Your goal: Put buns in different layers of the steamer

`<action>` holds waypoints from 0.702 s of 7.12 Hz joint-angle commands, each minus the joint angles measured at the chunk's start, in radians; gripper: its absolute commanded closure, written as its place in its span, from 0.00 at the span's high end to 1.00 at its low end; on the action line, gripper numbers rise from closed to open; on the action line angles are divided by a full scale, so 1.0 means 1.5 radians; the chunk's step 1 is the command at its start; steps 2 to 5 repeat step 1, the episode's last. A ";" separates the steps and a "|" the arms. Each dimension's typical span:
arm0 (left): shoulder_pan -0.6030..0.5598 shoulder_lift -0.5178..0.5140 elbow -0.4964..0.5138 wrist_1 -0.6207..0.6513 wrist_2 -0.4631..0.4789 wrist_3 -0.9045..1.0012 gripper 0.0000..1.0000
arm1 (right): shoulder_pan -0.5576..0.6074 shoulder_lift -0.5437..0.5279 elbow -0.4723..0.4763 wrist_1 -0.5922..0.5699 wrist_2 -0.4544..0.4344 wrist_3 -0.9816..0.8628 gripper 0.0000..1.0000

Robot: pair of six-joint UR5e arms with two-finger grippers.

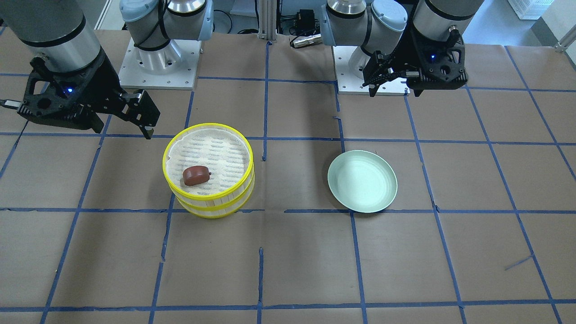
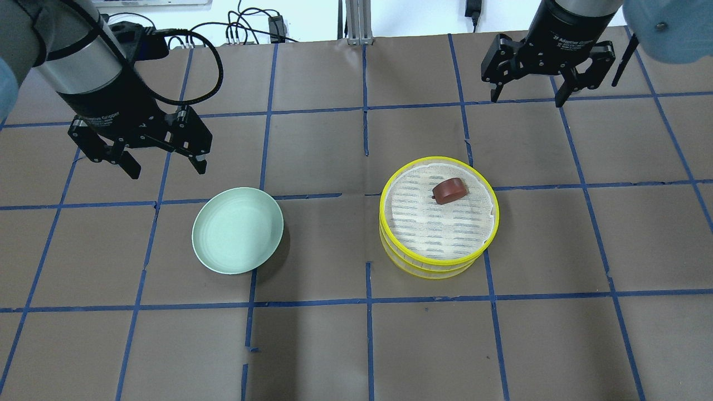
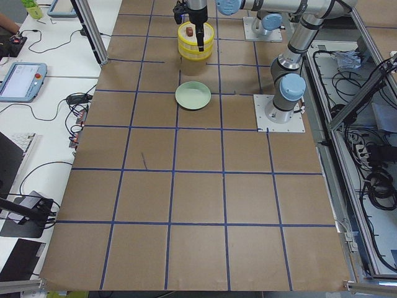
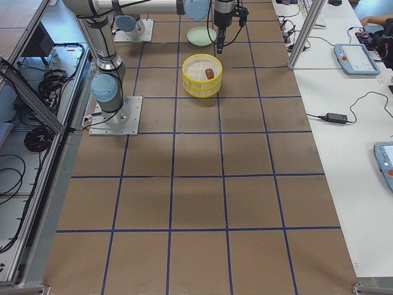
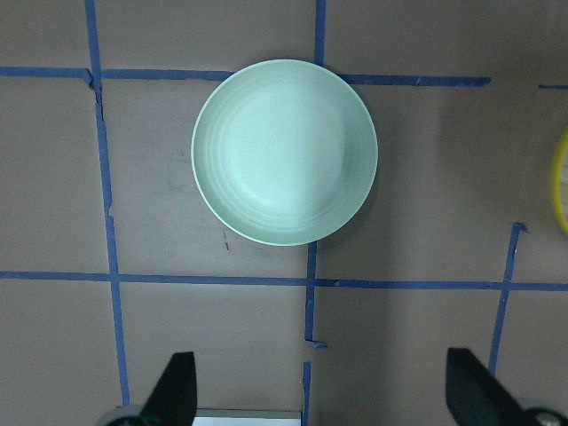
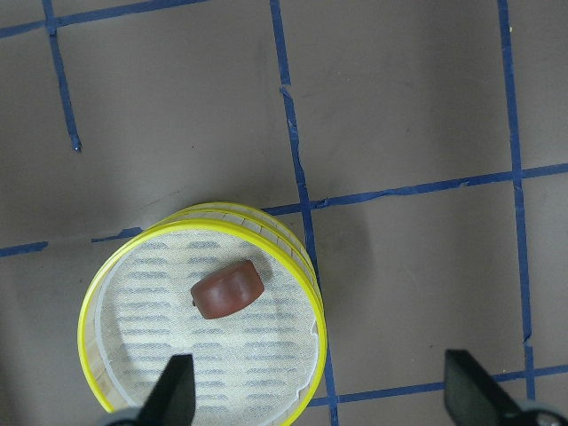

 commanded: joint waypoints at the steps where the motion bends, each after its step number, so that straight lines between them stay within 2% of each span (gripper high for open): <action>1: 0.000 0.000 0.000 -0.001 0.000 0.000 1.00 | 0.000 0.000 0.001 0.001 0.000 0.000 1.00; 5: 0.000 0.000 0.000 -0.001 0.000 0.000 1.00 | 0.000 0.000 0.001 0.001 0.000 0.000 1.00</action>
